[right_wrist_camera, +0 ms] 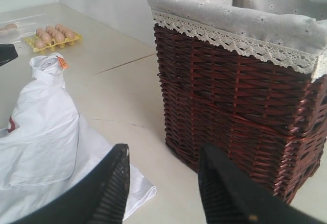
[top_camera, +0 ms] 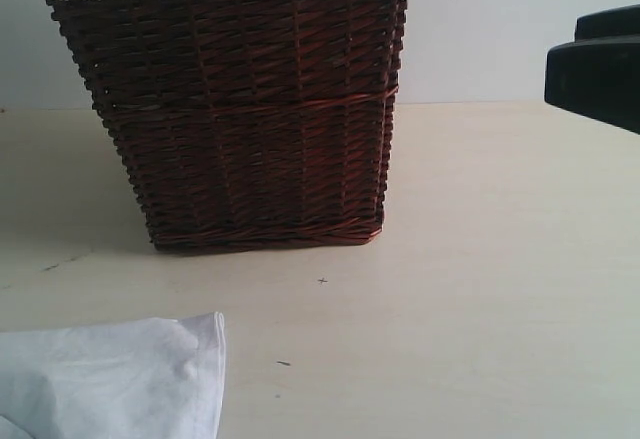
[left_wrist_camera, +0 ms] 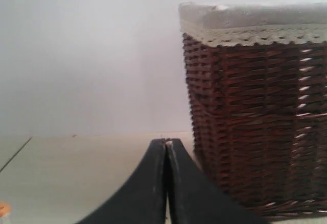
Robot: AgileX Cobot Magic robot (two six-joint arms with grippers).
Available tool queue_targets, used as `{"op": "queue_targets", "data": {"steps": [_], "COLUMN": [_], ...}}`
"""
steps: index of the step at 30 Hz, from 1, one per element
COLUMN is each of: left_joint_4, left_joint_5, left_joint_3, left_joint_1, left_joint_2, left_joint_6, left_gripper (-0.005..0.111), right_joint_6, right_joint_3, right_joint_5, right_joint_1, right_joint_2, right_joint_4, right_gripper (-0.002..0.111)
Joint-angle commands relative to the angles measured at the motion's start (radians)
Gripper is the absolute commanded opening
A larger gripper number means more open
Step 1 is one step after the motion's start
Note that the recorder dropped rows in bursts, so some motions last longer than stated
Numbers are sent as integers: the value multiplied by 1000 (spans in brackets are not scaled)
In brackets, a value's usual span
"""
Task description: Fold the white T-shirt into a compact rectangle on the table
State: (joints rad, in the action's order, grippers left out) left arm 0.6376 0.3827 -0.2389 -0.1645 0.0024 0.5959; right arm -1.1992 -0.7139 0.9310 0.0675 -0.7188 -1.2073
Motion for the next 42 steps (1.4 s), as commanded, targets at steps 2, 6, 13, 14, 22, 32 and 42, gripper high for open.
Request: {"op": "queue_targets", "data": {"steps": [2,6,13,14,22,32,42], "left_joint_4": [-638,-678,-675,-662,-638,-638,-638], "left_joint_5": [-40,-174,-106,-87,-47,-47,-47], "left_joint_3": [22,137,239,239,239,239,239], "left_joint_1": [-1,29,65,65,65,65,65], "left_joint_2": [-2,-2,-2,-2,-2,-2,-2], "left_joint_6": [-749,-805,-772,-760,-730,-730,-730], "left_gripper": [0,0,0,0,0,0,0], "right_joint_6": [-3,-3,-3,-3,-3,-3,-29], "right_joint_3": [-10,-10,-10,-10,-10,-10,-77], "right_joint_5": [-3,-5,-5,-5,-14,-14,38], "right_joint_1": [-3,-3,-3,-3,-3,-3,-3], "right_joint_2": [8,8,8,8,8,8,-51], "right_joint_4": [-15,-15,-15,-15,-15,-15,-176], "right_gripper": [43,43,43,43,43,43,43]}}
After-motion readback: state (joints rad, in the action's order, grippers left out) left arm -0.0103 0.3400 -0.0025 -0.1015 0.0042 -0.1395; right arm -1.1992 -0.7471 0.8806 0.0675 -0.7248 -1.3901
